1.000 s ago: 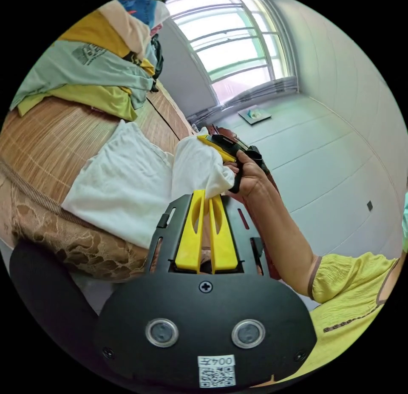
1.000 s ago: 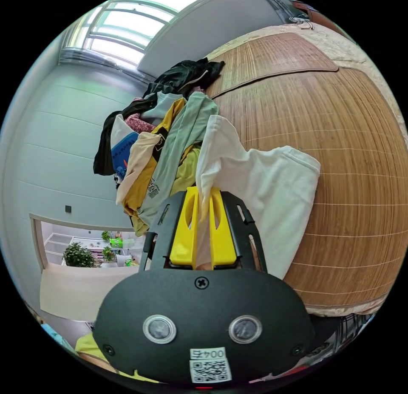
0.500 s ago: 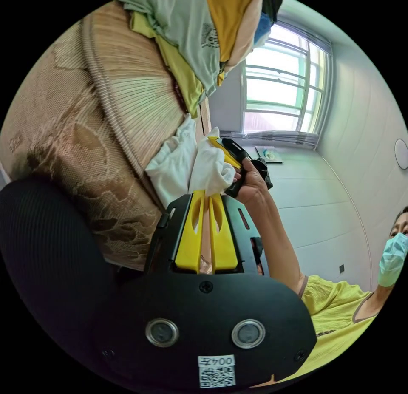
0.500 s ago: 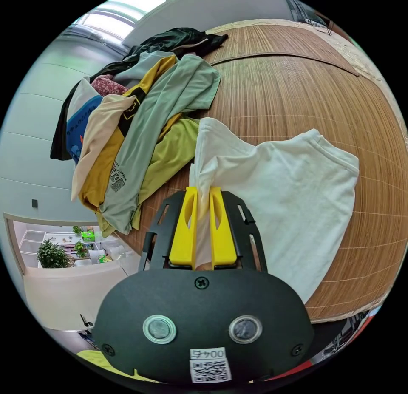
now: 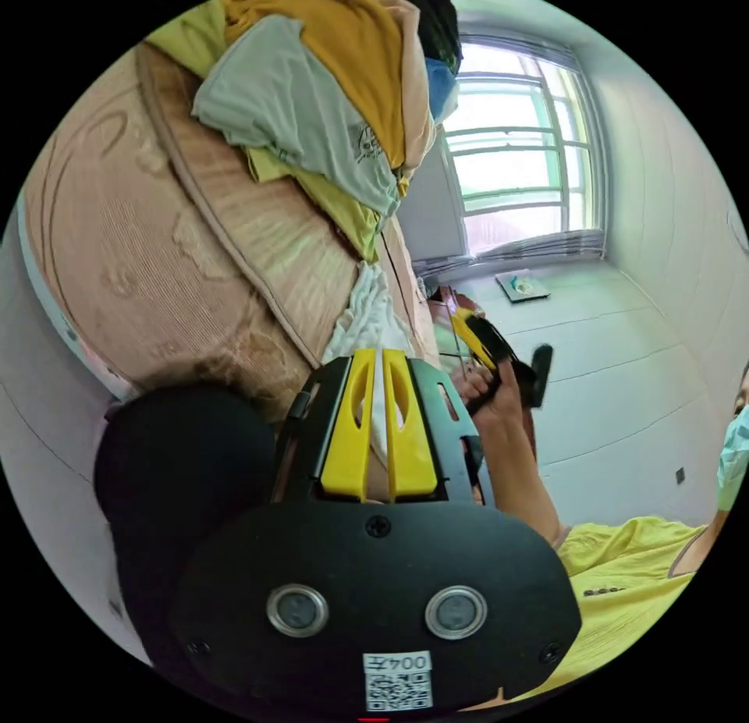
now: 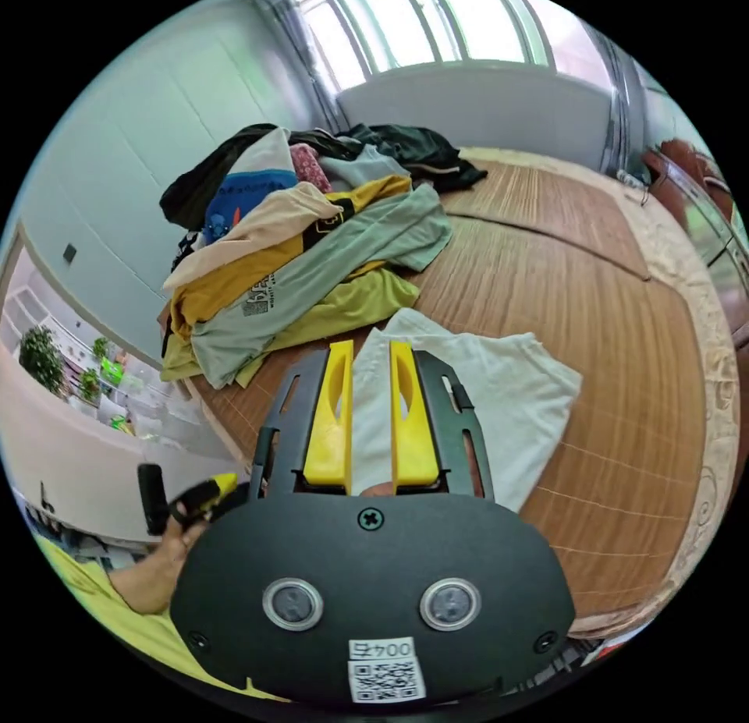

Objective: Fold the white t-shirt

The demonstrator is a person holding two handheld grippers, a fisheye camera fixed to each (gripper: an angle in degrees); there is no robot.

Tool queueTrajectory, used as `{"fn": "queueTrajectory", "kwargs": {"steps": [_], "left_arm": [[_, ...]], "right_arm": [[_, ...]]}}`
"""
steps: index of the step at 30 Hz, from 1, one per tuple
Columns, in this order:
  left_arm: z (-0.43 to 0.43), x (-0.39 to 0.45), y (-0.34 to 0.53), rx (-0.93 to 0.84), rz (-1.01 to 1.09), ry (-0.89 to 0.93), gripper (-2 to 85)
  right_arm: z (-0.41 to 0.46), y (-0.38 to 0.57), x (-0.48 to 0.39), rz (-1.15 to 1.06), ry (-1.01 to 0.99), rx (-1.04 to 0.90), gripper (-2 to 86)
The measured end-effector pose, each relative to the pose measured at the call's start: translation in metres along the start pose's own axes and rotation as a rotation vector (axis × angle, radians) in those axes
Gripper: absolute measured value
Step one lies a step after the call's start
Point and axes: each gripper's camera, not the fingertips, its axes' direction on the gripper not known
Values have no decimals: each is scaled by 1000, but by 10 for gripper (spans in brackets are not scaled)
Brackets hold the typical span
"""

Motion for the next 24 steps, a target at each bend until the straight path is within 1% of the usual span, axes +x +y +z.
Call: {"fn": "queueTrajectory", "kwargs": {"steps": [3,5,6,7,8,10,12,13,14,16,19,21,24], "left_arm": [[17,46,-6,-29,147,-18,12],[63,97,-4,-142,331,-50,7],[78,109,-1,-179,383,-79,6],[109,126,4,-253,466,-188,4],[136,132,8,-298,492,-346,3],[156,124,8,-332,446,-473,3],[153,121,9,-313,371,-424,2],[149,129,16,-280,377,-416,2],[149,141,27,-254,436,-418,2],[154,149,42,-243,496,-421,2],[161,129,60,-254,473,-428,1],[155,117,67,-219,425,-360,1],[156,117,75,-213,418,-356,1]], "right_arm": [[-30,65,17,2,22,-16,79],[-38,107,33,75,27,-45,79],[-40,135,43,136,14,-57,80],[-40,161,49,184,-1,-74,82],[-39,173,51,202,-5,-83,82],[-34,211,43,214,-8,-125,83],[-28,231,27,172,10,-154,83],[-22,240,15,140,25,-170,83],[-19,245,9,123,33,-179,83],[-6,256,-14,59,114,-180,81],[9,266,-36,-12,229,-149,68],[13,270,-43,-28,262,-133,65],[17,276,-44,-23,273,-124,64]]}}
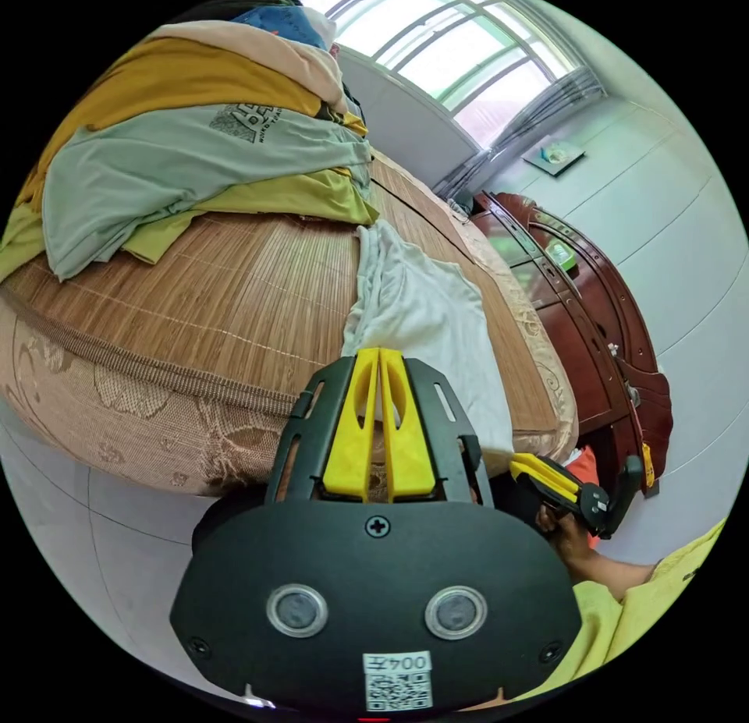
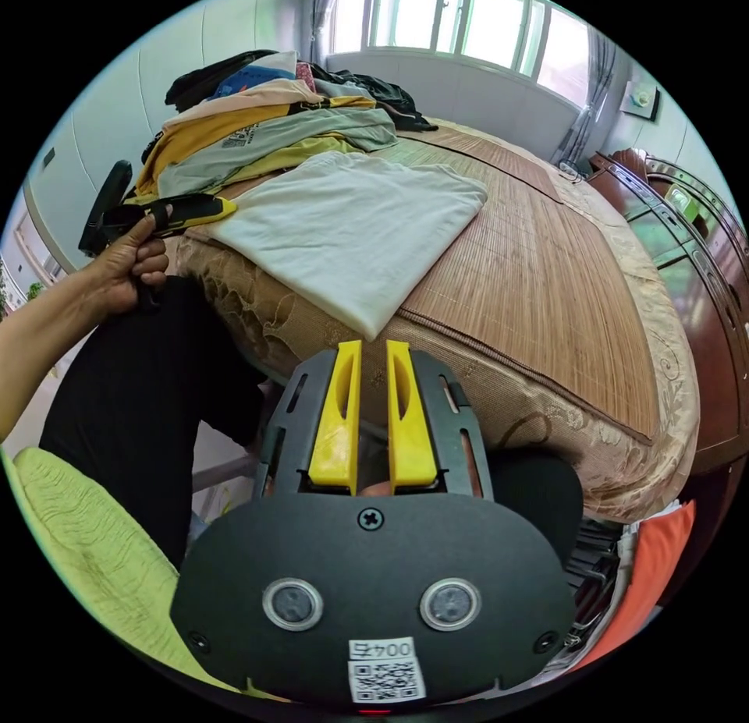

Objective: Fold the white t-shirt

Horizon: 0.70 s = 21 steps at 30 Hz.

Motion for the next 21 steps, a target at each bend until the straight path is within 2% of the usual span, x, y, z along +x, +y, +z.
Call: {"fn": "queueTrajectory", "kwargs": {"steps": [12,18,21], "left_arm": [[14,10,20,-10,-1,-8,1],[20,5,27,-18,-9,-8,1],[24,3,29,-29,-6,-24,1]], "right_arm": [[-1,3,12,15,19,-1,61],[-18,4,25,-37,60,16,18],[-9,8,51,23,50,-81,1]]}}
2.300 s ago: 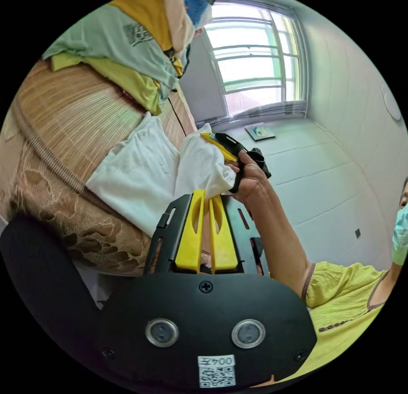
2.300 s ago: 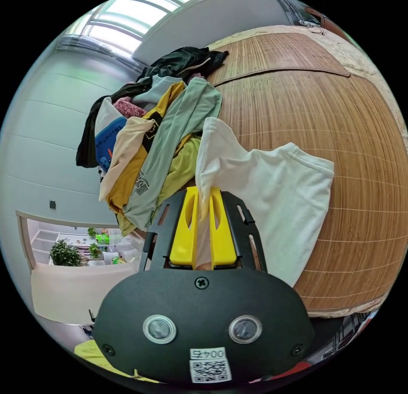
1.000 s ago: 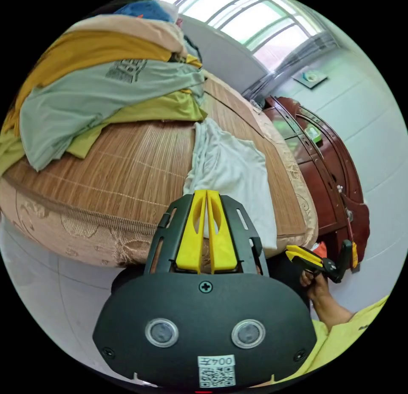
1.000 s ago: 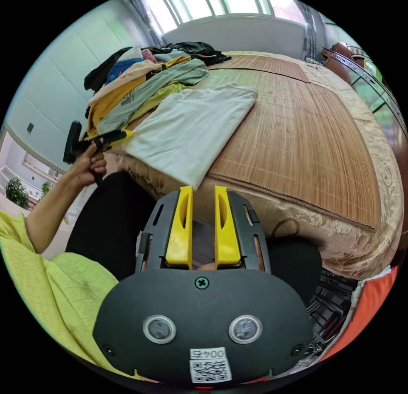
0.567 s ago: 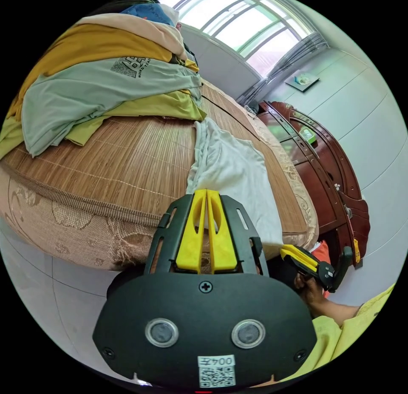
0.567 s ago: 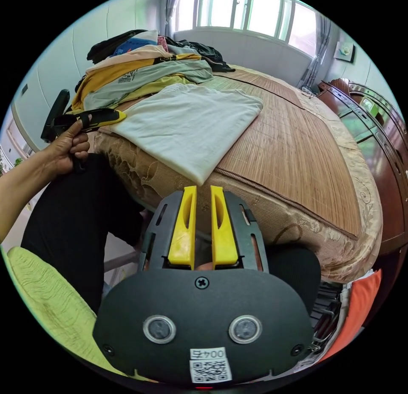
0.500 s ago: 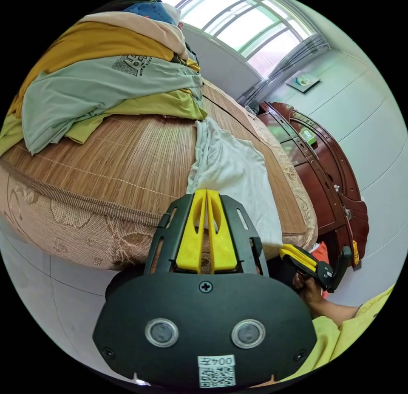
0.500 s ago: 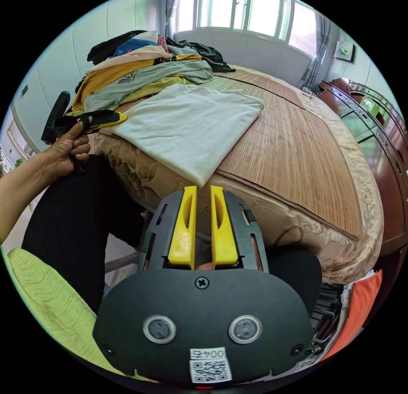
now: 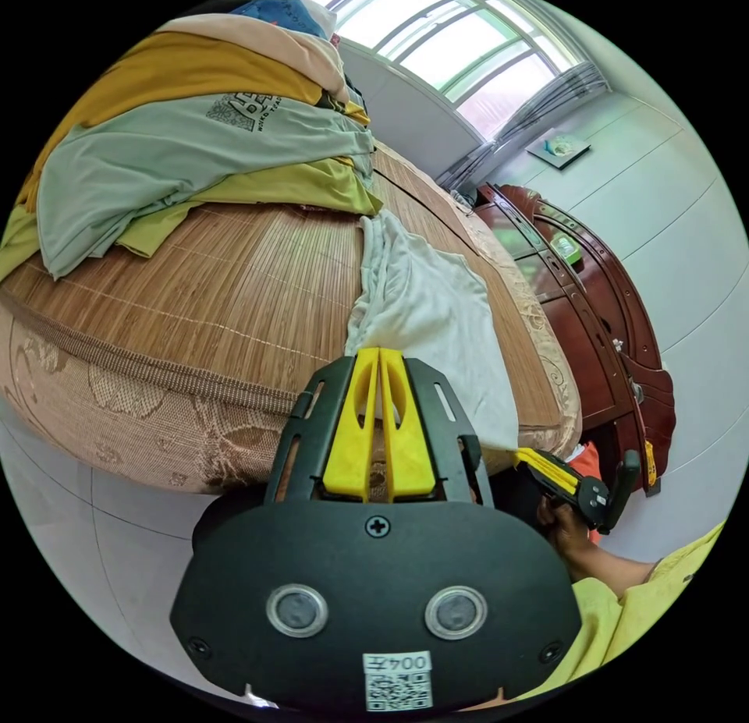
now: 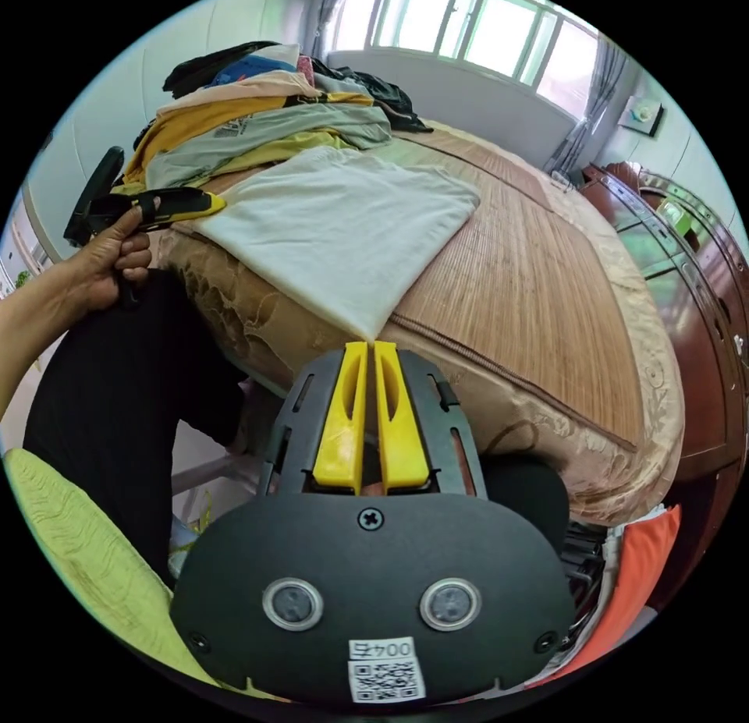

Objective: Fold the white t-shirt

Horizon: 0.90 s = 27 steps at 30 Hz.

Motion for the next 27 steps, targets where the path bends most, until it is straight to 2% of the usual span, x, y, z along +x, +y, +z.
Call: {"fn": "queueTrajectory", "kwargs": {"steps": [3,7,10,13,23,27], "left_arm": [[3,-5,3,-2,0,3,1],[7,-15,6,4,-11,21,1],[10,-21,9,4,-11,21,1],[13,-26,11,2,-5,15,1],[29,-52,17,1,-9,25,2],[37,-63,20,1,-15,35,1]], "right_arm": [[-11,7,35,82,-95,-2,0],[-35,13,84,175,-400,81,38],[-24,8,117,293,-646,52,72],[-11,9,140,398,-779,22,89],[2,12,177,545,-943,7,96],[5,9,184,578,-1010,1,51]]}}
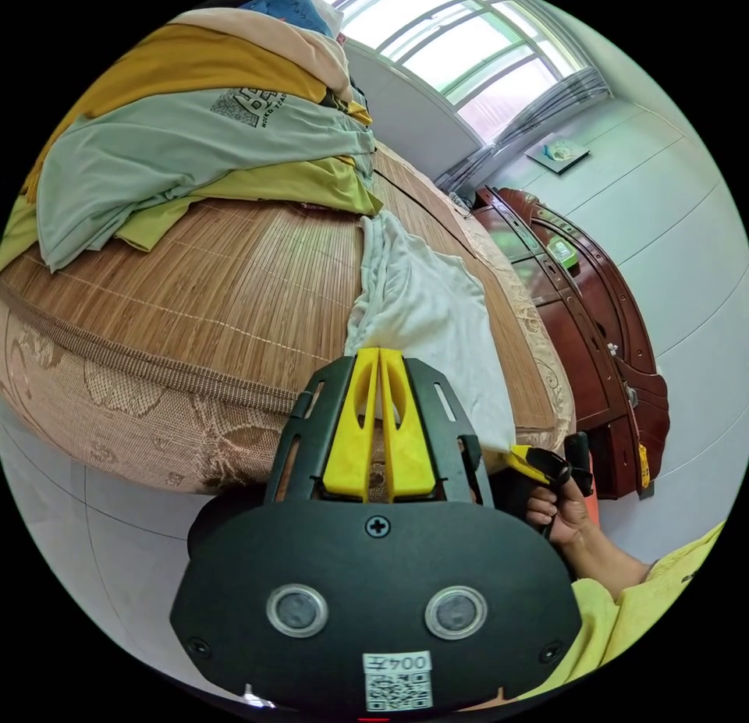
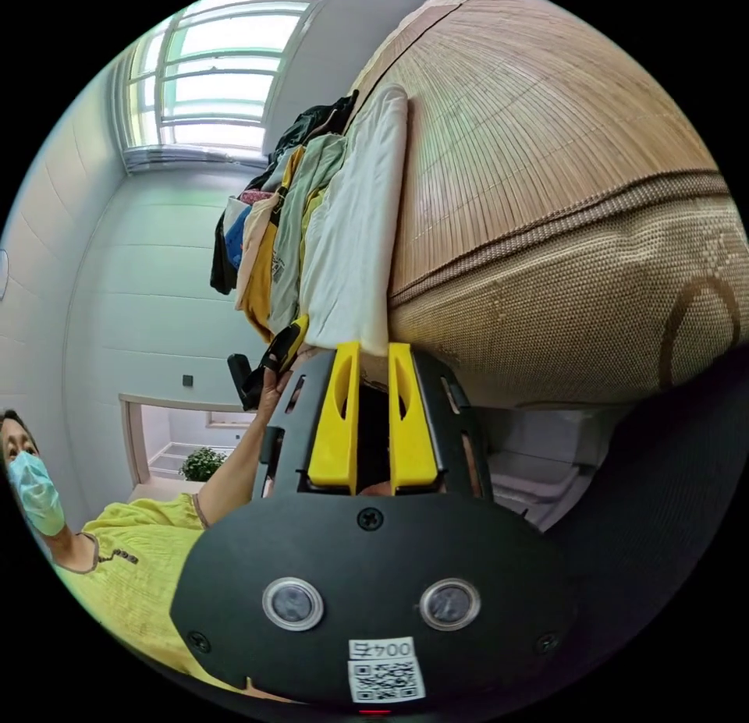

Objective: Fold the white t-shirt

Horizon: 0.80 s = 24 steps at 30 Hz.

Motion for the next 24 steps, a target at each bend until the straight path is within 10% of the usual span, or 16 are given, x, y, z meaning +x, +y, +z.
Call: {"fn": "queueTrajectory", "kwargs": {"steps": [24], "left_arm": [[113,55,-58,-66,153,-107,45]], "right_arm": [[48,18,-142,-663,942,-20,0]]}}
